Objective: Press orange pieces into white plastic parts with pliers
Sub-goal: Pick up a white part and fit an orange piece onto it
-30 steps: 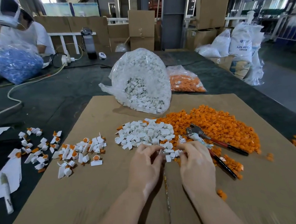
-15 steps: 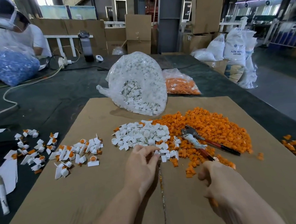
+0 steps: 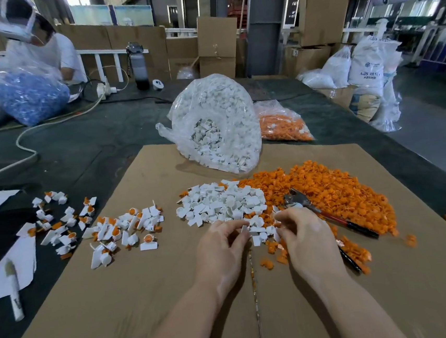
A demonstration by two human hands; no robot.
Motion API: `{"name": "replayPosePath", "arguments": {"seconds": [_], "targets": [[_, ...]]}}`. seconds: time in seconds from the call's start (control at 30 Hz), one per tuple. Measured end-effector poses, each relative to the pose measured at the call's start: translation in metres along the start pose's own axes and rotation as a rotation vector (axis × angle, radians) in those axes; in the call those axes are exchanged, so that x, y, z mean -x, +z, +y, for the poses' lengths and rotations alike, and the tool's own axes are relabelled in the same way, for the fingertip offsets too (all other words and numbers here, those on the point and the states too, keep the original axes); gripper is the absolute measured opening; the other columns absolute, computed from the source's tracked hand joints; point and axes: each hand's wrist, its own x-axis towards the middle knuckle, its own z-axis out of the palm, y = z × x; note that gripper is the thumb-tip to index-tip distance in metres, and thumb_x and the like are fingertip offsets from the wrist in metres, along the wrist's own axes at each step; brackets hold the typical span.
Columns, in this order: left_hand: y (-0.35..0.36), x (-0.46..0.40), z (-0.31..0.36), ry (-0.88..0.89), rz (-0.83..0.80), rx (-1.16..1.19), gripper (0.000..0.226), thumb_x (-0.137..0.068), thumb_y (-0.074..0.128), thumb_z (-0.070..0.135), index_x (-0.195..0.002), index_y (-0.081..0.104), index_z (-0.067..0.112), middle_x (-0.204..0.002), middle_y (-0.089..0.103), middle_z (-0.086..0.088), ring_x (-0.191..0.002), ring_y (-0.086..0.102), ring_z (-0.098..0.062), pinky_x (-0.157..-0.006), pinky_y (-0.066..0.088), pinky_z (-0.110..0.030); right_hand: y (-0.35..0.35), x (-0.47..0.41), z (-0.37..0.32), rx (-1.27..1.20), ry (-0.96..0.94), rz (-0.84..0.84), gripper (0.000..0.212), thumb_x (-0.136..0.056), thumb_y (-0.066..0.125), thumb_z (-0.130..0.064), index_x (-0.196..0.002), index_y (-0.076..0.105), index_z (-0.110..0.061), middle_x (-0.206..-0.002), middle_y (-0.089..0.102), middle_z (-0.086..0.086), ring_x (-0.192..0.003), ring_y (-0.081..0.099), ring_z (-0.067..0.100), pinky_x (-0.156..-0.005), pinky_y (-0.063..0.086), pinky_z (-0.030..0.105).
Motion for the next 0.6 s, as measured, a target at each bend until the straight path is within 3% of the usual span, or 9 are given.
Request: {"name": "replayPosePath", "arguments": {"seconds": [0.07, 0.17, 0.27, 0.4, 0.5, 0.6], "targets": [[0.0, 0.0, 0.0, 0.0, 0.002, 0.009, 0.021, -0.088, 0.061, 0.03, -0.108, 0.068, 0.03, -0.085, 0.052, 0.021, -0.08, 0.05, 0.004, -0.07, 0.033, 0.001, -0.004, 0.002, 0.001, 0.003, -0.024, -0.049, 0.016, -0.085, 0.064, -0.007, -0.097, 0.068, -0.017, -0.096, 0.063, -0.003, -0.088, 0.057, 0.008, -0.081, 0.046, 0.02], [0.001, 0.0, 0.001, 0.0, 0.005, 0.027, 0.02, -0.088, 0.063, 0.027, -0.106, 0.069, 0.028, -0.085, 0.053, 0.02, -0.08, 0.05, 0.006, -0.07, 0.033, 0.001, -0.012, 0.005, -0.002, 0.018, -0.048, -0.297, 0.011, -0.077, 0.072, -0.02, -0.082, 0.065, -0.027, -0.083, 0.06, -0.01, -0.075, 0.054, 0.002, -0.071, 0.048, 0.02], [0.001, 0.0, 0.0, 0.008, 0.009, 0.025, 0.02, -0.087, 0.064, 0.023, -0.105, 0.07, 0.027, -0.086, 0.052, 0.023, -0.081, 0.049, 0.007, -0.074, 0.031, 0.004, -0.01, 0.009, -0.006, 0.071, -0.089, -0.474, 0.017, -0.075, 0.074, -0.029, -0.092, 0.068, -0.027, -0.088, 0.058, -0.011, -0.081, 0.054, 0.005, -0.076, 0.048, 0.025], [0.001, 0.001, 0.0, 0.012, 0.004, 0.029, 0.018, -0.086, 0.066, 0.022, -0.103, 0.071, 0.027, -0.085, 0.053, 0.024, -0.081, 0.05, 0.004, -0.073, 0.032, 0.003, 0.002, 0.009, -0.005, 0.133, -0.128, -0.385, 0.011, -0.086, 0.063, -0.022, -0.097, 0.066, -0.024, -0.099, 0.058, -0.007, -0.097, 0.051, 0.01, -0.08, 0.042, 0.022], [0.0, 0.0, 0.001, 0.016, -0.01, 0.027, 0.019, -0.086, 0.065, 0.024, -0.104, 0.07, 0.027, -0.087, 0.056, 0.021, -0.08, 0.051, 0.007, -0.073, 0.032, 0.003, 0.014, 0.006, 0.0, 0.102, -0.137, -0.265, 0.02, -0.091, 0.057, -0.015, -0.109, 0.062, -0.021, -0.106, 0.056, -0.004, -0.104, 0.05, 0.011, -0.084, 0.039, 0.019], [0.0, 0.0, 0.002, -0.023, -0.016, 0.093, 0.018, -0.086, 0.066, 0.022, -0.102, 0.069, 0.028, -0.084, 0.058, 0.022, -0.08, 0.053, 0.015, -0.07, 0.033, 0.003, 0.023, 0.009, 0.001, -0.049, -0.148, -0.14, 0.024, -0.092, 0.055, -0.009, -0.114, 0.063, -0.015, -0.102, 0.051, -0.005, -0.095, 0.049, 0.006, -0.08, 0.037, 0.01]]}}
